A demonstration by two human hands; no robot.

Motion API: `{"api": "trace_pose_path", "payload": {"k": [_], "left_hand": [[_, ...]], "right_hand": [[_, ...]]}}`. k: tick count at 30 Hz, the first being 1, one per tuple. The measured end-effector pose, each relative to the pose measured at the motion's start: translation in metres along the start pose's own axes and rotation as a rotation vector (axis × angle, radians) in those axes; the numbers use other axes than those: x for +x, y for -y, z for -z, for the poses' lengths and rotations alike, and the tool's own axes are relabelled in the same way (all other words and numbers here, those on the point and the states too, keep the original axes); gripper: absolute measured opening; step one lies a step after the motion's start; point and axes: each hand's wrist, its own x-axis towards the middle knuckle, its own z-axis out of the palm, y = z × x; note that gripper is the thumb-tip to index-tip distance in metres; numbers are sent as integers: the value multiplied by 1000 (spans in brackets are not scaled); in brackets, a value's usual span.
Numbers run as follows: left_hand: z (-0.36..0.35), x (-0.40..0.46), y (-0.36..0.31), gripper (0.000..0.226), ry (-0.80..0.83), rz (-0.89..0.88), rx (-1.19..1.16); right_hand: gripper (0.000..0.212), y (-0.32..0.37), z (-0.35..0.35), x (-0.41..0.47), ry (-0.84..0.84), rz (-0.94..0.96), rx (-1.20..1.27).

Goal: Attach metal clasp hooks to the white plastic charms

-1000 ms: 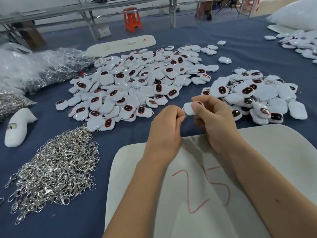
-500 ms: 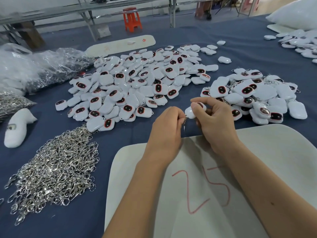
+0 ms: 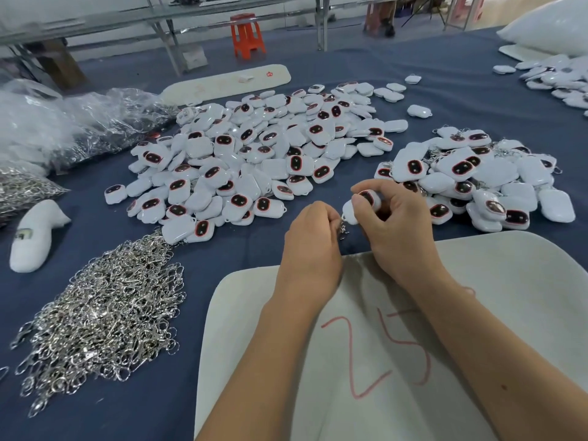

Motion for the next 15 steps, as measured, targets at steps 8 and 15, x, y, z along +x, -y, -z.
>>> {"api": "trace_pose_path", "payload": {"k": [8, 15], "left_hand": [[-3, -1, -3, 31, 35, 75, 148], [-2, 0, -2, 16, -110, -84, -48]], "right_hand": [[7, 2, -1, -2, 70, 123, -123], [10, 0, -2, -1, 12, -117, 206]]}}
